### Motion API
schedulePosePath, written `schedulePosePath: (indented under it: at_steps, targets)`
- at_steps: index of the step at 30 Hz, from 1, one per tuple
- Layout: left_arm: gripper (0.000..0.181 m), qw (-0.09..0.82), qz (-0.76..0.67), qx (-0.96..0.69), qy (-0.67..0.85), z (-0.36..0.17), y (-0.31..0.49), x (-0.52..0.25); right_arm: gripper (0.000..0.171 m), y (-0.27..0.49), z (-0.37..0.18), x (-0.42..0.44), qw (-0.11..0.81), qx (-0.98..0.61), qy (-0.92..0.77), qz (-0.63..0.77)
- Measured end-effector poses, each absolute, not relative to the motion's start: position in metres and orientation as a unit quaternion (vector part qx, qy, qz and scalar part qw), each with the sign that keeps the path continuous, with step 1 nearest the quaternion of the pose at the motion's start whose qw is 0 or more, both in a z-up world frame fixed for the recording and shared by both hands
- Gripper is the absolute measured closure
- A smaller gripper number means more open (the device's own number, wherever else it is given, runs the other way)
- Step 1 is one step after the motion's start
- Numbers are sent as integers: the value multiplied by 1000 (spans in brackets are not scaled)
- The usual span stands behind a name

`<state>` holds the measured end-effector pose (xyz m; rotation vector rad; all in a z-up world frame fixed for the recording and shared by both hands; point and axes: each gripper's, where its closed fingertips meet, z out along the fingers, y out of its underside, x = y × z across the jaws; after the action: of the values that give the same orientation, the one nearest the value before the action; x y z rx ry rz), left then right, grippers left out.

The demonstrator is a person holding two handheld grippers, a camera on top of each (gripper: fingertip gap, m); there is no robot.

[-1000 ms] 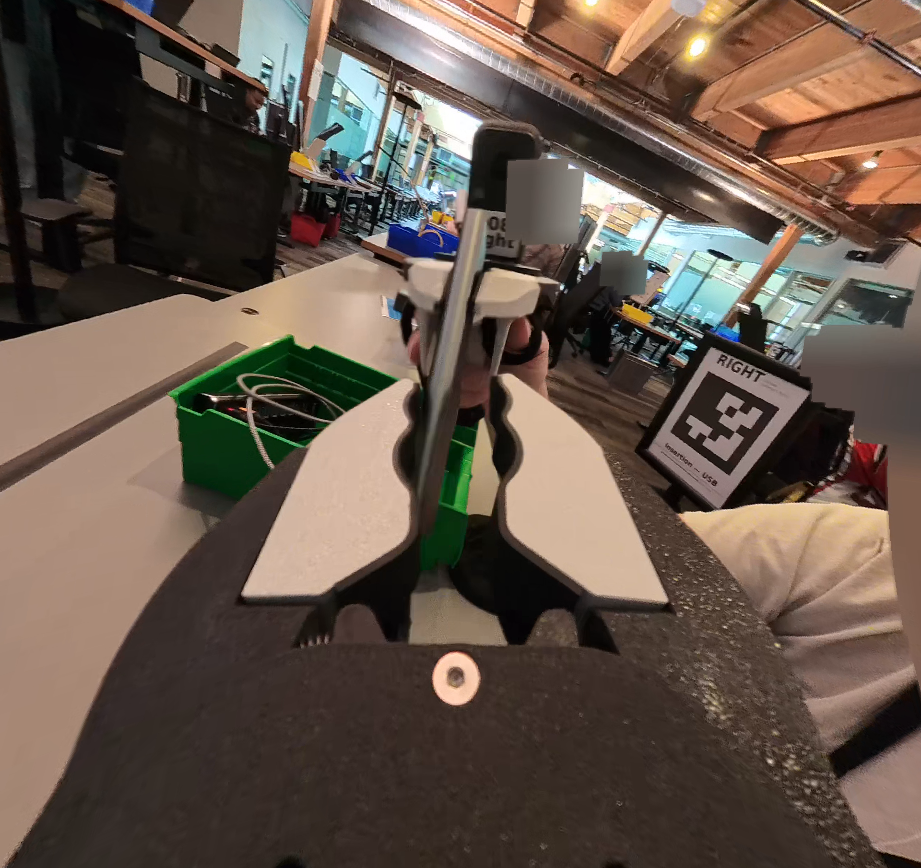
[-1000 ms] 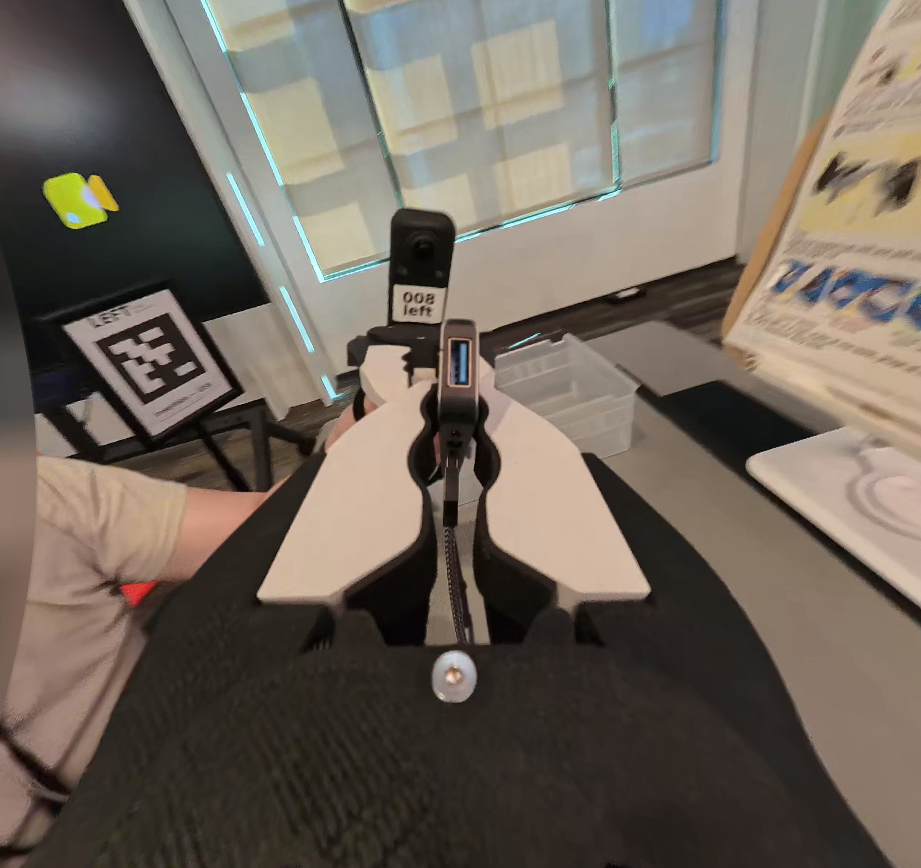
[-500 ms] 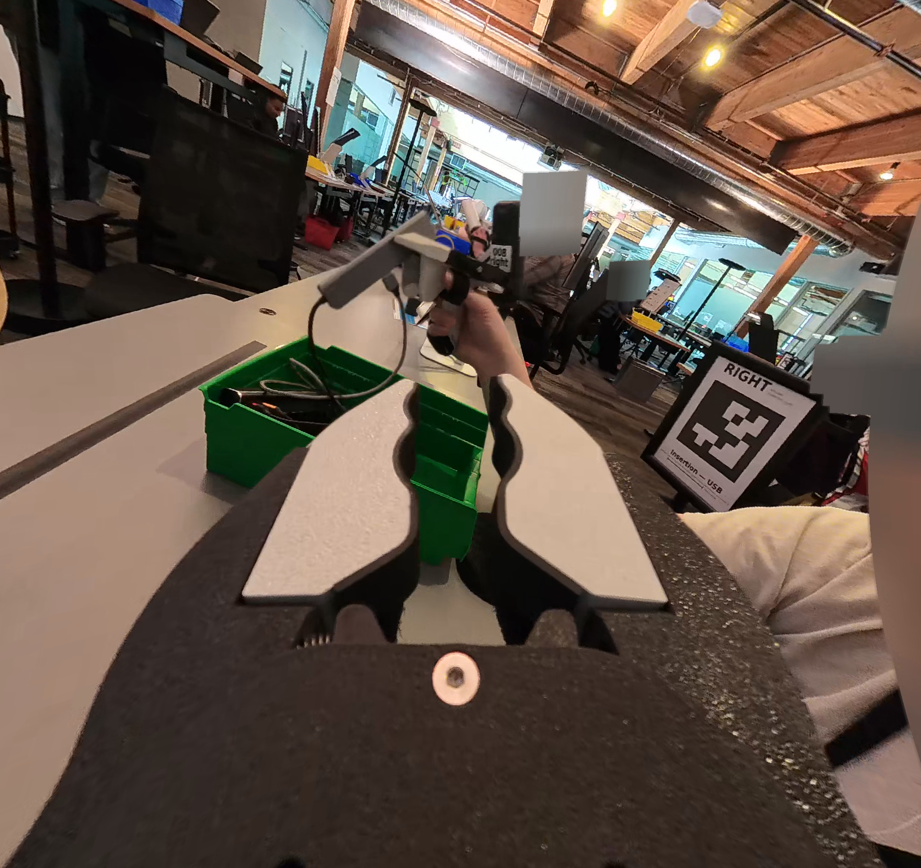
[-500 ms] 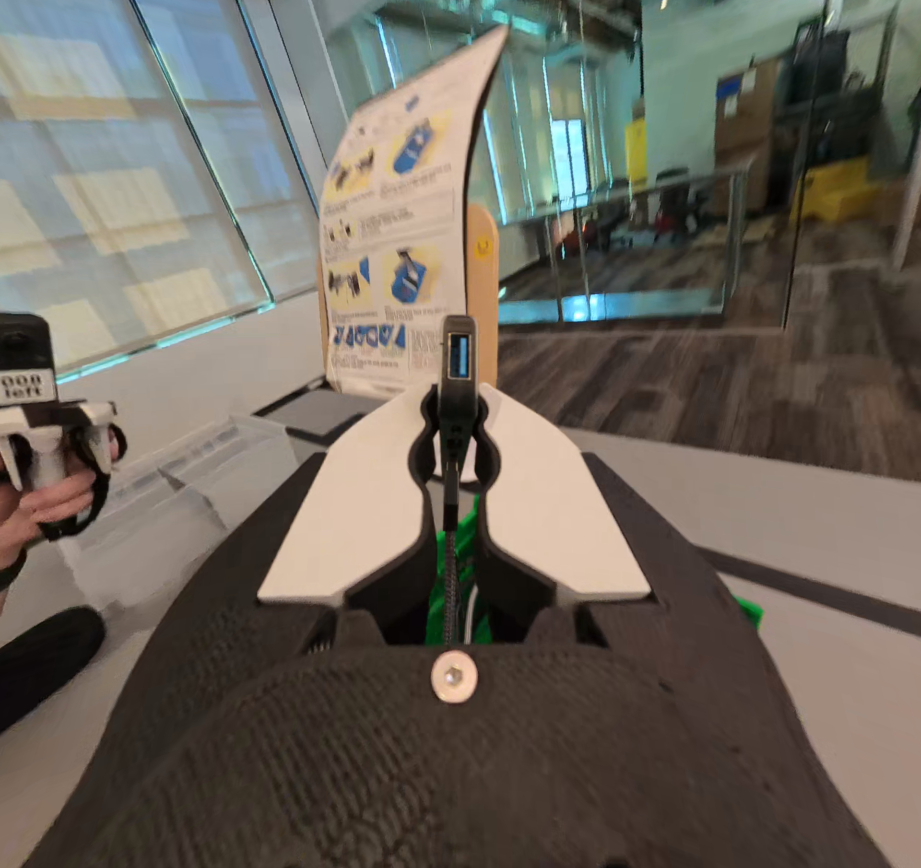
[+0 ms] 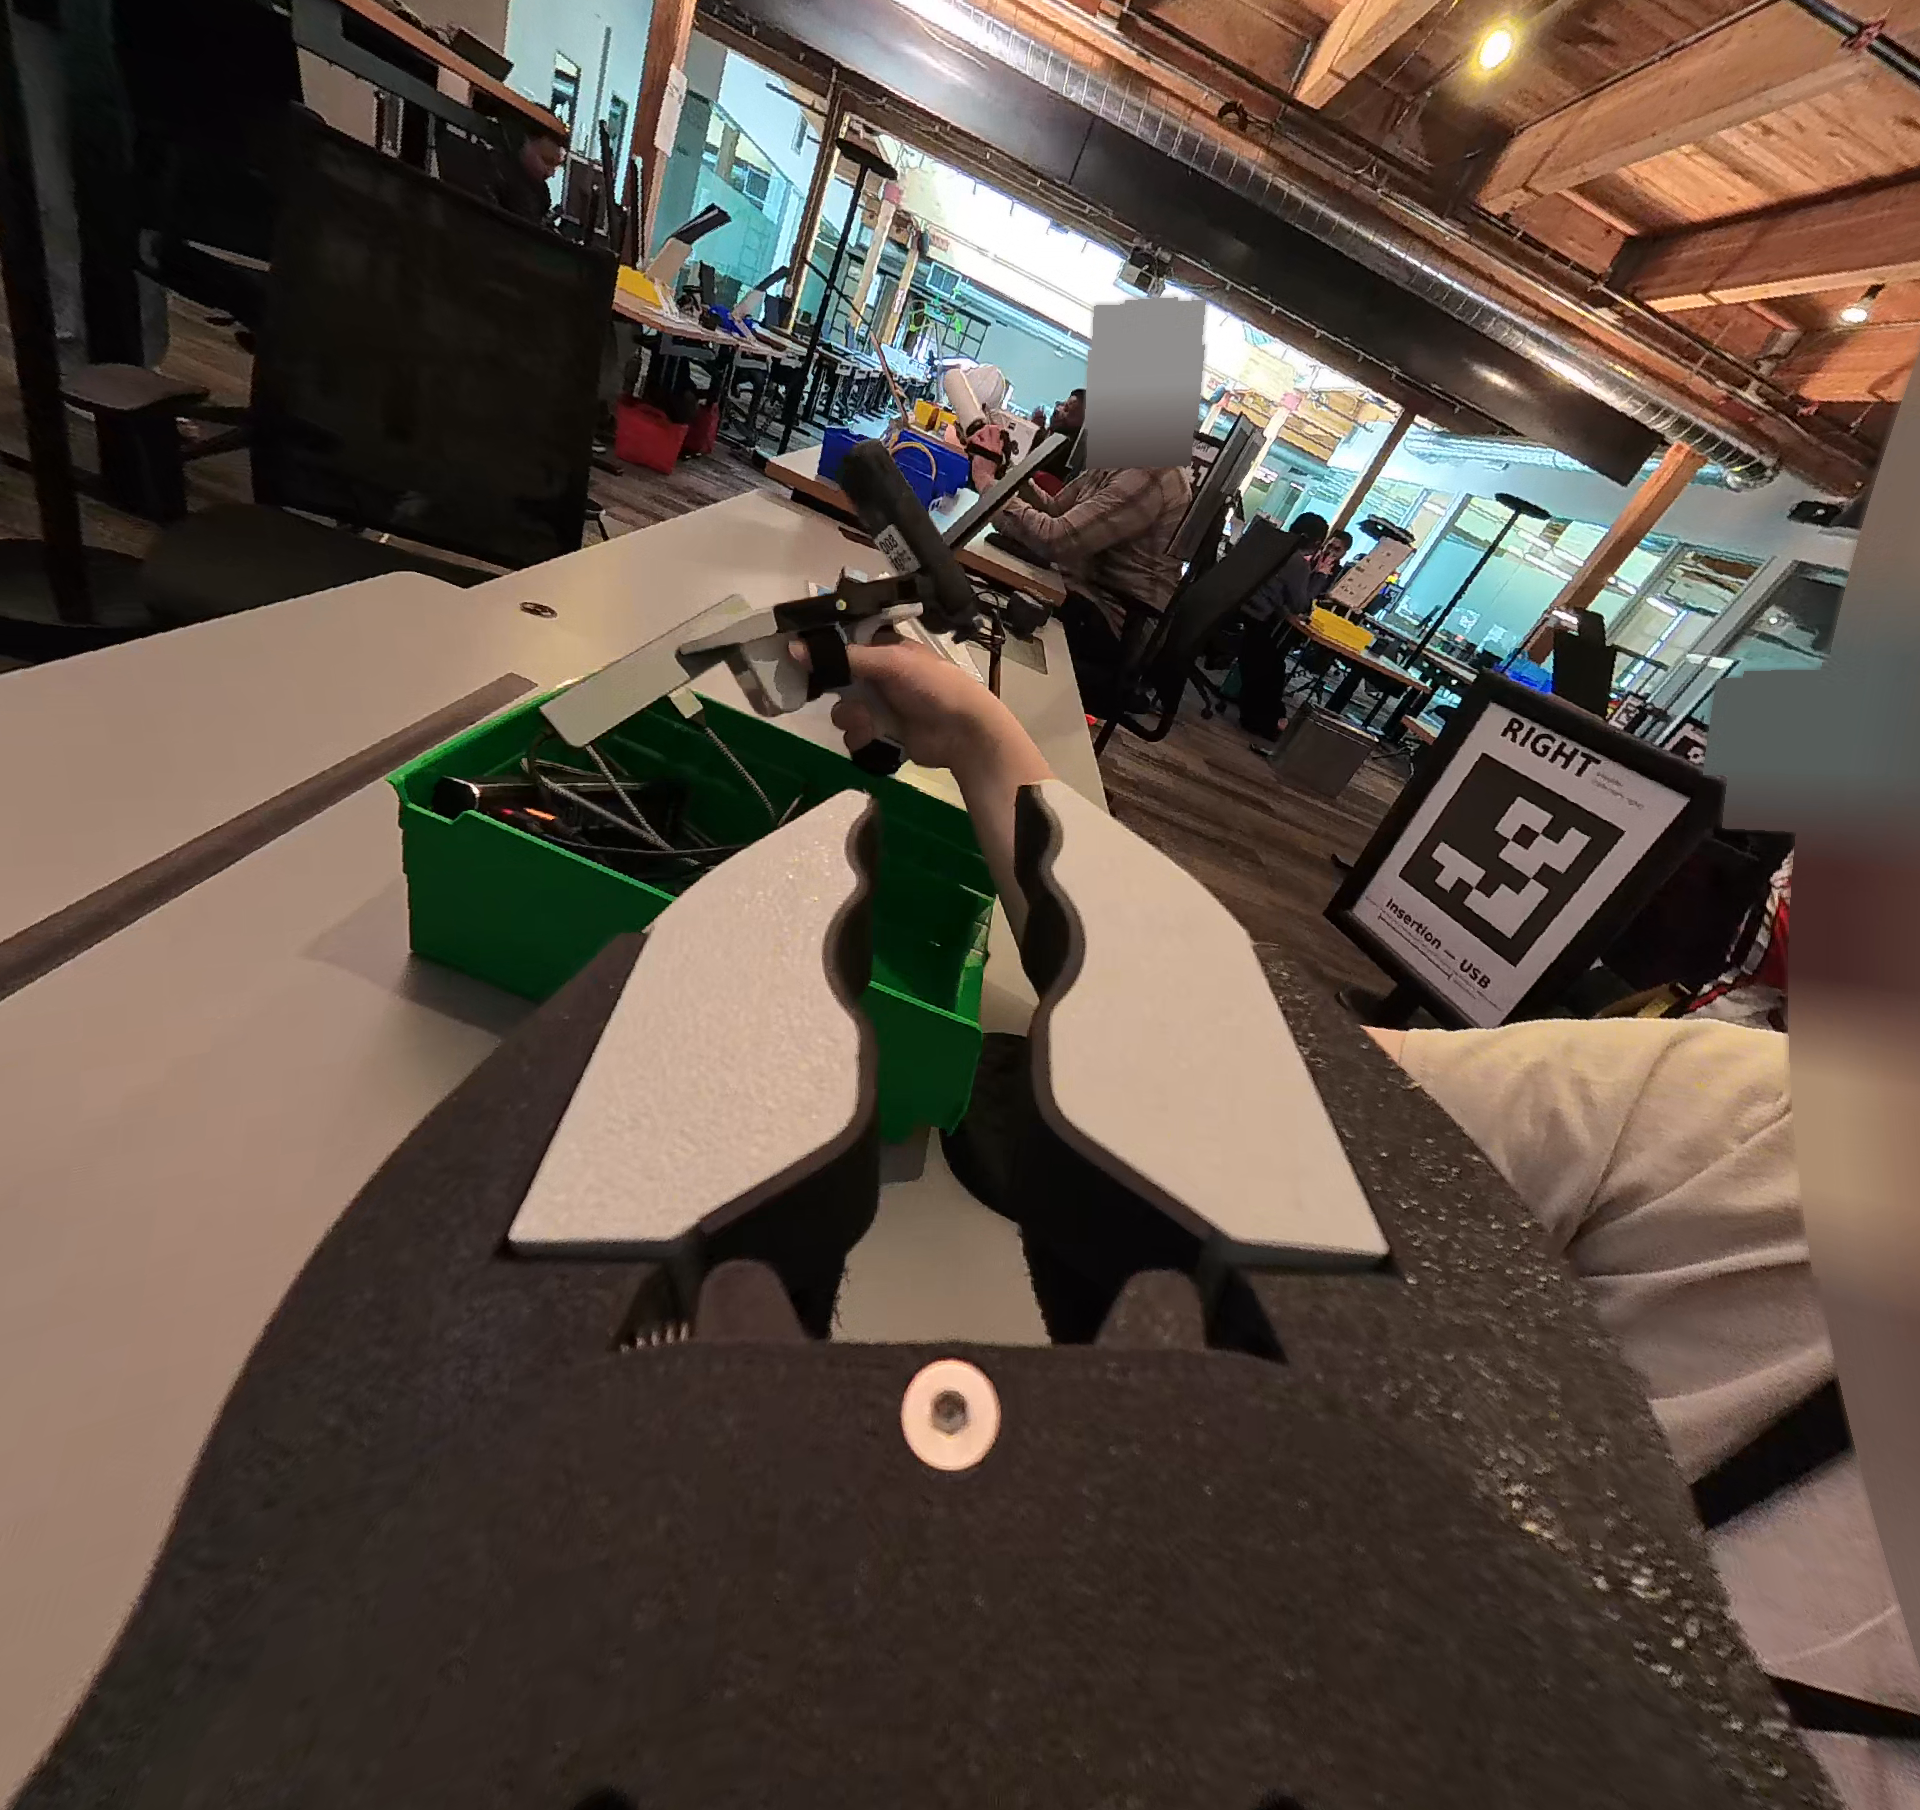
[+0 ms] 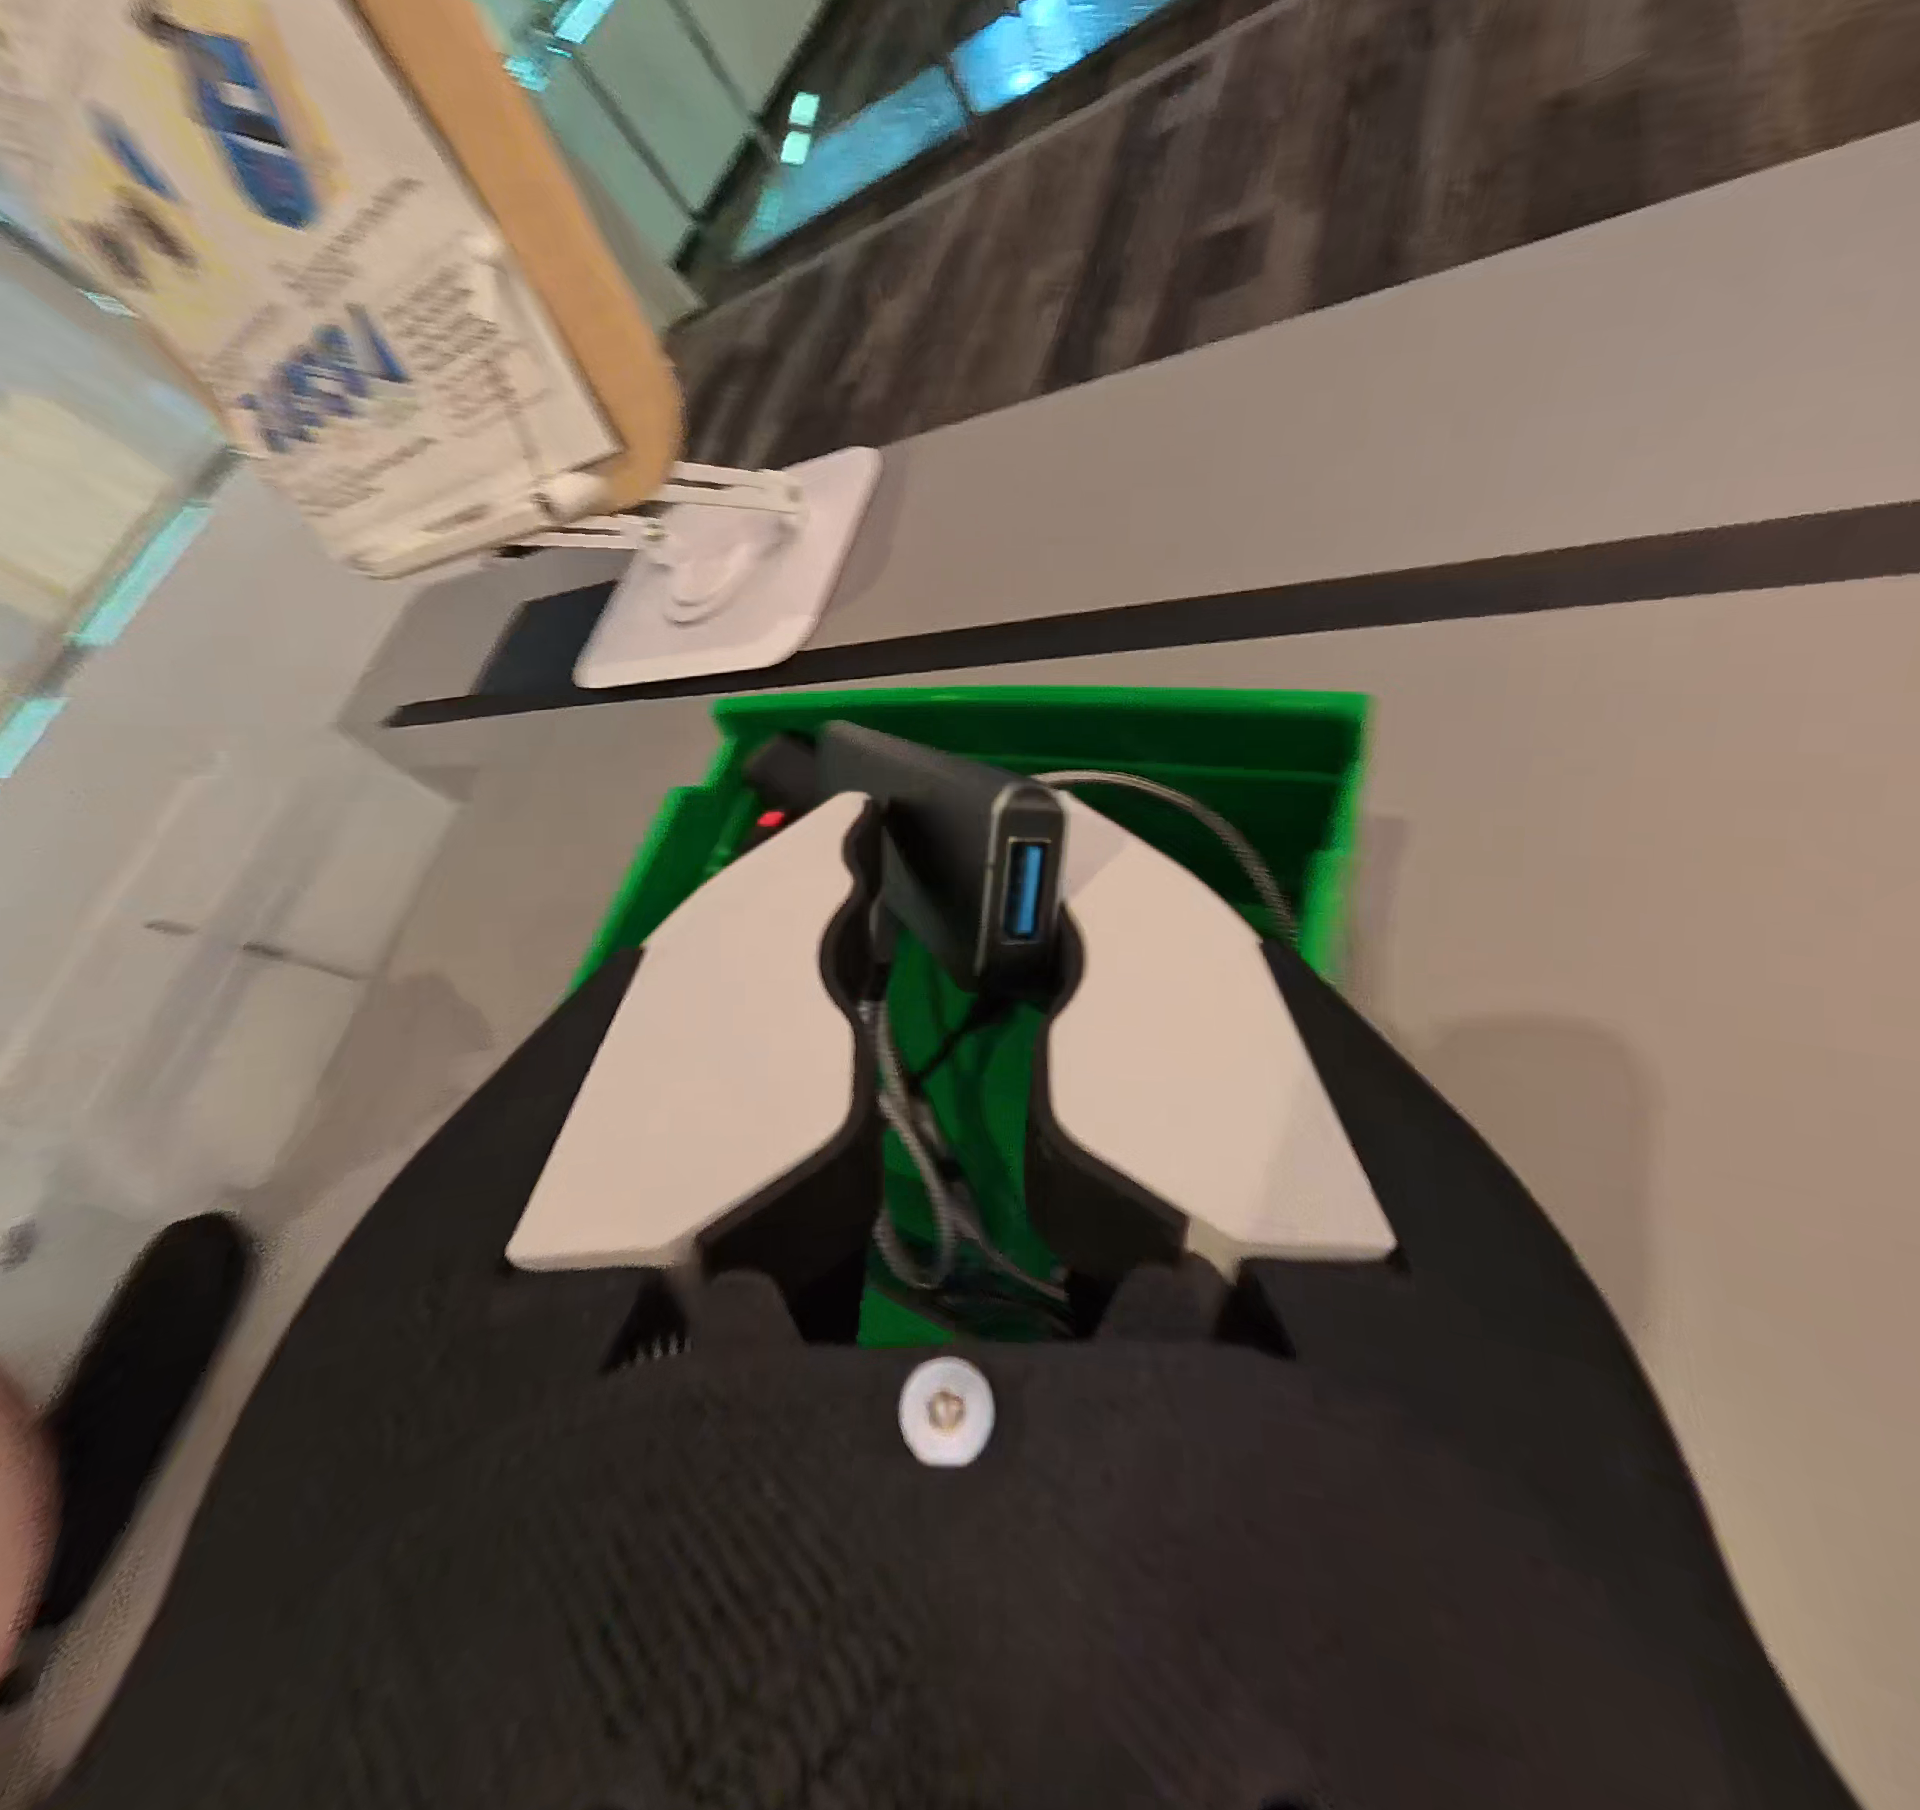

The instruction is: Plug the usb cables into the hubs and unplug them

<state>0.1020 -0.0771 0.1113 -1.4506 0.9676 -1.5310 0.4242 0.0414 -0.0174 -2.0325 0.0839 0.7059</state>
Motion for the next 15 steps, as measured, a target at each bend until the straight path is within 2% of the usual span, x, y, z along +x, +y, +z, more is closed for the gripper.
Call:
schedulePosePath:
  at_steps: [4,5,9,12,15]
  targets:
    - [157,403,-599,-574,386,116,-78,94,116,41,-3,465,533,-838,31,117]
    - [157,407,-596,-574,386,119,-78,90,114,38,6,474,549,-831,32,79]
    - [157,433,-589,-569,375,134,-75,67,121,22,26,487,566,-824,20,23]
    - [157,453,-568,-583,364,143,-71,41,121,12,15,493,527,-850,19,12]
    - [157,484,-469,-662,328,136,-53,-6,121,-1,-14,487,446,-895,-7,25]
